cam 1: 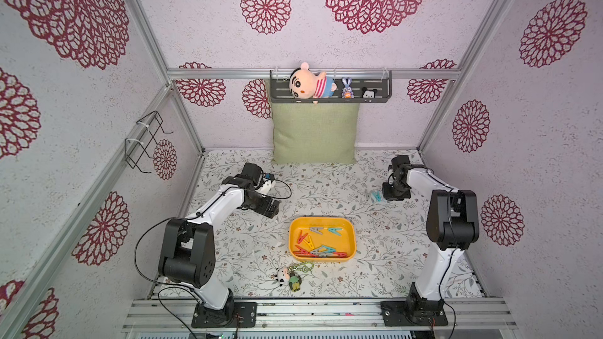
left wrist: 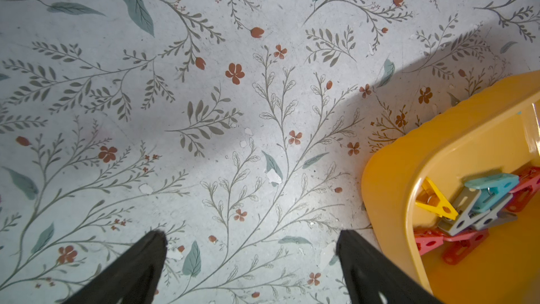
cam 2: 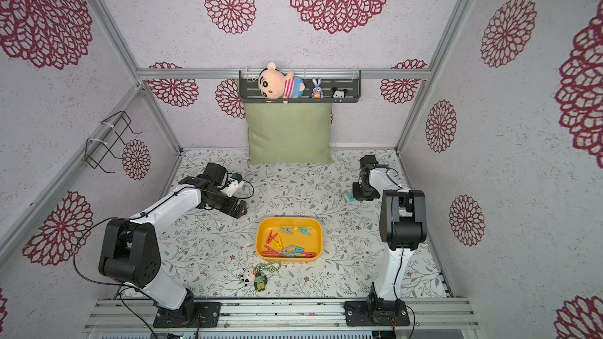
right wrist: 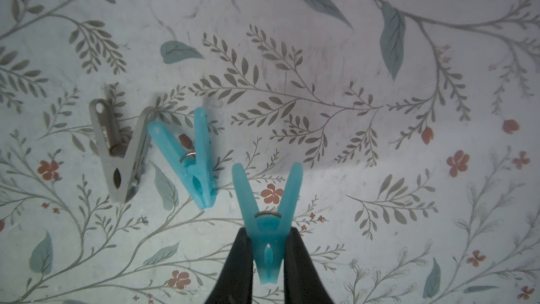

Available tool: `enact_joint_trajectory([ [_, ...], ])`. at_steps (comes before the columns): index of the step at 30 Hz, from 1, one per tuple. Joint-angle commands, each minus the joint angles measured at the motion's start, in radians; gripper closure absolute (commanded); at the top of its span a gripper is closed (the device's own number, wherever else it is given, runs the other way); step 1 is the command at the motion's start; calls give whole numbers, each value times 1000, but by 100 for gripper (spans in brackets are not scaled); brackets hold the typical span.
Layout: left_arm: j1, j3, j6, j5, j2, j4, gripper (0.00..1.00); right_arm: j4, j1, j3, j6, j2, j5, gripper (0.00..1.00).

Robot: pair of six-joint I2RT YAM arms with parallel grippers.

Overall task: Take the clothespins out of the storage box
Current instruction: Place the clothespin at the center of the board.

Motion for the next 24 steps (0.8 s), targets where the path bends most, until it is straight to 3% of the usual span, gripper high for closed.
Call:
enact_joint_trajectory([
  [1, -7, 2, -2, 7, -8, 6, 1, -20, -12, 51, -48, 37, -3, 80],
  [24, -14, 7, -2, -2, -4, 2, 1, -37, -11, 124, -46, 128, -29, 72],
])
